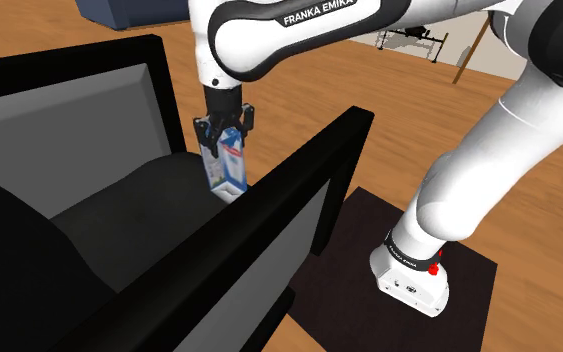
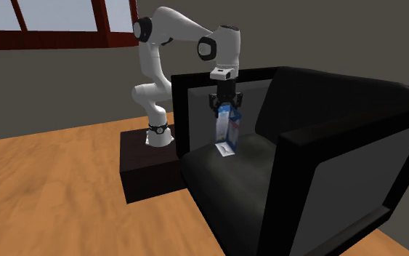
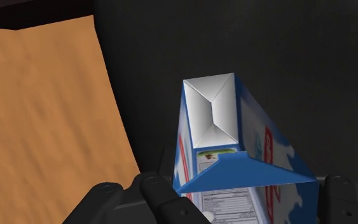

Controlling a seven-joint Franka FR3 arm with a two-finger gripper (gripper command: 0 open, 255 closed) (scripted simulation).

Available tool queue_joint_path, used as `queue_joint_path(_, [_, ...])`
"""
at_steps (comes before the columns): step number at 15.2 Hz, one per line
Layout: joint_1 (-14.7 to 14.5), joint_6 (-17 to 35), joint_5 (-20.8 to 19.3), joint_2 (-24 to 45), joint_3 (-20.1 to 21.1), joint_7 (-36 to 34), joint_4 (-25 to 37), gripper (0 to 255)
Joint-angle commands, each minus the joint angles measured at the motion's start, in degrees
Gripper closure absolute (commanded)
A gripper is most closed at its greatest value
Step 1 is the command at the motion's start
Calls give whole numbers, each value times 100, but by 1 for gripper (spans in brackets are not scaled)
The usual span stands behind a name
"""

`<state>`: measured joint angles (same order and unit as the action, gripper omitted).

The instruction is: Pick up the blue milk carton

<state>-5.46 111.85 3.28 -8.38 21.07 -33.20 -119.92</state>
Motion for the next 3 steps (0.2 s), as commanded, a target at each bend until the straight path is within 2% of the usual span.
queue_joint_path(1, [5,-164,7,-35,-11,11,137,255])
queue_joint_path(3, [5,-176,7,-38,-12,12,147,255])
